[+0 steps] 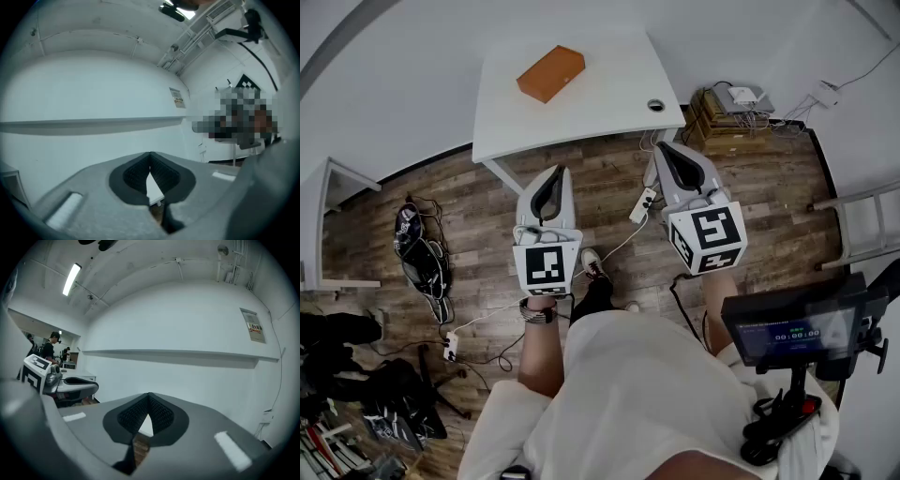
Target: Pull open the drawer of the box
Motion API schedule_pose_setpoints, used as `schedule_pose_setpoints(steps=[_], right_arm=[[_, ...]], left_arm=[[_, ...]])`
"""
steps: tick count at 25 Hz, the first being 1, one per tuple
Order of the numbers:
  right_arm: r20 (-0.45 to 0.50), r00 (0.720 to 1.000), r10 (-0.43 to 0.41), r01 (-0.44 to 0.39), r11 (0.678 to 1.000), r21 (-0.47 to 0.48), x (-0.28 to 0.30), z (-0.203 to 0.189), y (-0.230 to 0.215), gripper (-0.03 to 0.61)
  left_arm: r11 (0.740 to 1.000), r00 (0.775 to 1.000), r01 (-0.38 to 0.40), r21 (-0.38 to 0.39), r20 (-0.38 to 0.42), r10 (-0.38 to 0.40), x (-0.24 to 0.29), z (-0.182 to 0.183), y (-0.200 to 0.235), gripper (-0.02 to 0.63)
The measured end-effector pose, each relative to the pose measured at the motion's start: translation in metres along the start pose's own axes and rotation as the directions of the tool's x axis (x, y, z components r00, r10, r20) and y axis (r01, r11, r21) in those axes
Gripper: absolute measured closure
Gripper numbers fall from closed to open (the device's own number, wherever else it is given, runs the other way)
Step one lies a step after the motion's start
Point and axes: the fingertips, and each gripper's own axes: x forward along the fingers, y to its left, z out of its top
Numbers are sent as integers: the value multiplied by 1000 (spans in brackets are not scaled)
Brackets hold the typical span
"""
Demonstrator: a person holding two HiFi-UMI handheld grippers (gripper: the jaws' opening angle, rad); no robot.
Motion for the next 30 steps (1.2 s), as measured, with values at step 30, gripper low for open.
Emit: schedule_pose_setpoints(steps=[30], right_arm=[[-17,1000,4,-3,998,62,114,-3,-37,577]], left_arm=[[1000,999,26,-12,-28,-26,105,-24,66,609]])
